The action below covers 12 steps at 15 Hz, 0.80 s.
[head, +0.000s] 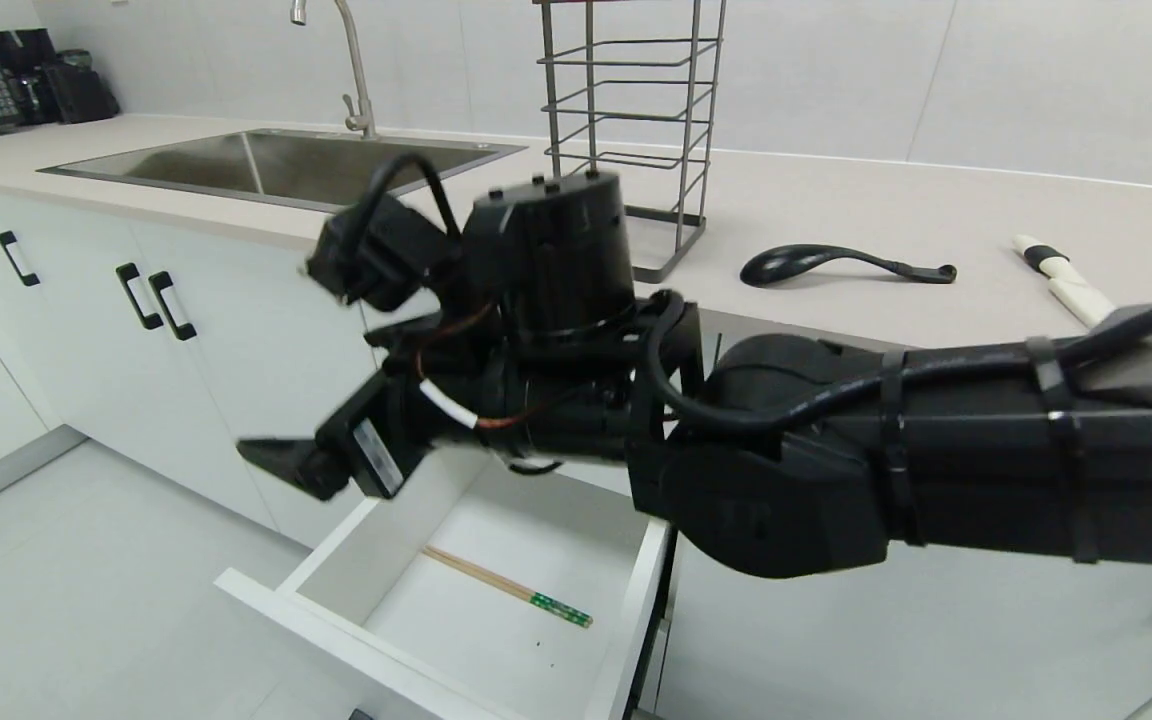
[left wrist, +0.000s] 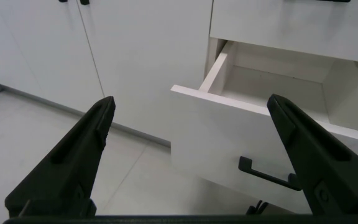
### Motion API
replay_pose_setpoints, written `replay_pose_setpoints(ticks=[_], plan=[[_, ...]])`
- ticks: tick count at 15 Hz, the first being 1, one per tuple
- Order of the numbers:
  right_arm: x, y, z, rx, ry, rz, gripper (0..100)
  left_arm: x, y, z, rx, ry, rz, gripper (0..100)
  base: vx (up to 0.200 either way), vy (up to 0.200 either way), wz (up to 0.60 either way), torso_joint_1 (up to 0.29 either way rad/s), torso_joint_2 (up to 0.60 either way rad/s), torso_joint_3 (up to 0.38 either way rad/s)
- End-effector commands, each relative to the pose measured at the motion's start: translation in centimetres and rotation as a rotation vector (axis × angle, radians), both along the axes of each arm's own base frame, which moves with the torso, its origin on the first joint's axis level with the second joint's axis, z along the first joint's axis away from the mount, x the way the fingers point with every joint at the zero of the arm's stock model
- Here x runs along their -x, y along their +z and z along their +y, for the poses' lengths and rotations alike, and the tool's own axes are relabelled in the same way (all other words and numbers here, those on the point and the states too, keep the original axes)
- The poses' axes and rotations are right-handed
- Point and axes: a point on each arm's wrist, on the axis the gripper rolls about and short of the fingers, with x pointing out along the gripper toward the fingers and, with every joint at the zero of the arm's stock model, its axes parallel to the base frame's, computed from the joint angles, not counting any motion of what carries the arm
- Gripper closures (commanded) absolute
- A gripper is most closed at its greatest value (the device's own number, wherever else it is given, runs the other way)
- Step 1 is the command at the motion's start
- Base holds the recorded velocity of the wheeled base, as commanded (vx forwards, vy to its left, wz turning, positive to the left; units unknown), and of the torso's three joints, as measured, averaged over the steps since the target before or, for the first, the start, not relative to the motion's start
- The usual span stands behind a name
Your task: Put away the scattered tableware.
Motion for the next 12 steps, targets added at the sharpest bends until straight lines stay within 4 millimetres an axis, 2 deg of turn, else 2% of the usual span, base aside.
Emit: replay_pose_setpoints(ticks=[1,2,5,6,7,9,12], plan=[[0.7,3.7,0.2,-0.186,-0.039,-0.060,0,0.0,0.0,0.0,0.000,0.001,0.001,0,0.000,0.000,0.00,0.000,0.00,0.000],[0.7,4.0,0.2,-0.233,-0.056,-0.089,0,0.0,0.0,0.0,0.000,-0.001,0.001,0,0.000,0.000,0.00,0.000,0.00,0.000],[1.0,1.7,-1.5,-0.203,-0.109,-0.103,0,0.0,0.0,0.0,0.000,-0.001,0.001,0,0.000,0.000,0.00,0.000,0.00,0.000],[1.2,1.1,-3.2,-0.161,-0.146,-0.083,0,0.0,0.0,0.0,0.000,-0.001,0.001,0,0.000,0.000,0.00,0.000,0.00,0.000],[1.3,1.1,-3.5,-0.157,-0.152,-0.077,0,0.0,0.0,0.0,0.000,0.001,0.001,0,0.000,0.000,0.00,0.000,0.00,0.000],[2.5,0.8,-6.2,-0.110,-0.184,-0.065,0,0.0,0.0,0.0,0.000,-0.001,0.001,0,0.000,0.000,0.00,0.000,0.00,0.000],[3.5,-0.8,-9.6,-0.031,-0.248,-0.027,0,0.0,0.0,0.0,0.000,0.001,0.001,0,0.000,0.000,0.00,0.000,0.00,0.000]])
